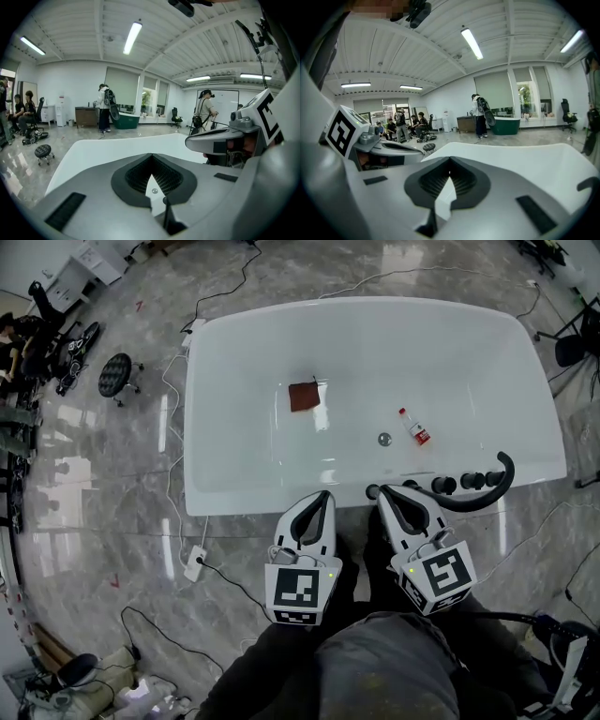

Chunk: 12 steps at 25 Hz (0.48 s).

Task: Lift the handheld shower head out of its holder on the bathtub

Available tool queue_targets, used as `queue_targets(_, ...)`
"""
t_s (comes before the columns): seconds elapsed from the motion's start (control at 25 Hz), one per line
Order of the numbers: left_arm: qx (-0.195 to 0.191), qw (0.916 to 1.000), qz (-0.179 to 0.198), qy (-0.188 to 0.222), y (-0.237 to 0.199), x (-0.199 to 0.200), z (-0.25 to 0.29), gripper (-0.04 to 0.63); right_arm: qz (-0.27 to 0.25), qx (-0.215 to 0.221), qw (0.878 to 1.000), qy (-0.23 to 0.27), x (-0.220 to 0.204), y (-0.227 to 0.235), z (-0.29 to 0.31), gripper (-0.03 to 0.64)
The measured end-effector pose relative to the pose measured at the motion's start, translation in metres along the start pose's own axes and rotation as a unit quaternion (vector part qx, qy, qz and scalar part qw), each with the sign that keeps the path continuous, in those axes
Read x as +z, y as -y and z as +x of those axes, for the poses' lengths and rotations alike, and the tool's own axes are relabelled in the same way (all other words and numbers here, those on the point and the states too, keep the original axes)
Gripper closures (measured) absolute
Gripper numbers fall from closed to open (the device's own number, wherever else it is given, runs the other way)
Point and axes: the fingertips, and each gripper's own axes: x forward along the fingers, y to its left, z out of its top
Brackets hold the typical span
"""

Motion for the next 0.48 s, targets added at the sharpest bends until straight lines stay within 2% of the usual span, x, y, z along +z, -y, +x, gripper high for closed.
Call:
queue_targets(0.24,0.016,0.9998,0.004,-0.011,-0.012,-0.004,0.0,0.592,-0.004,0.025,1.0,0.001,0.0,-0.005,0.02,0.614)
queue_targets(0.48,0.017,0.9996,-0.001,-0.021,-0.012,-0.013,0.012,0.592,0.014,0.029,0.999,-0.006,-0.012,0.003,0.027,0.614)
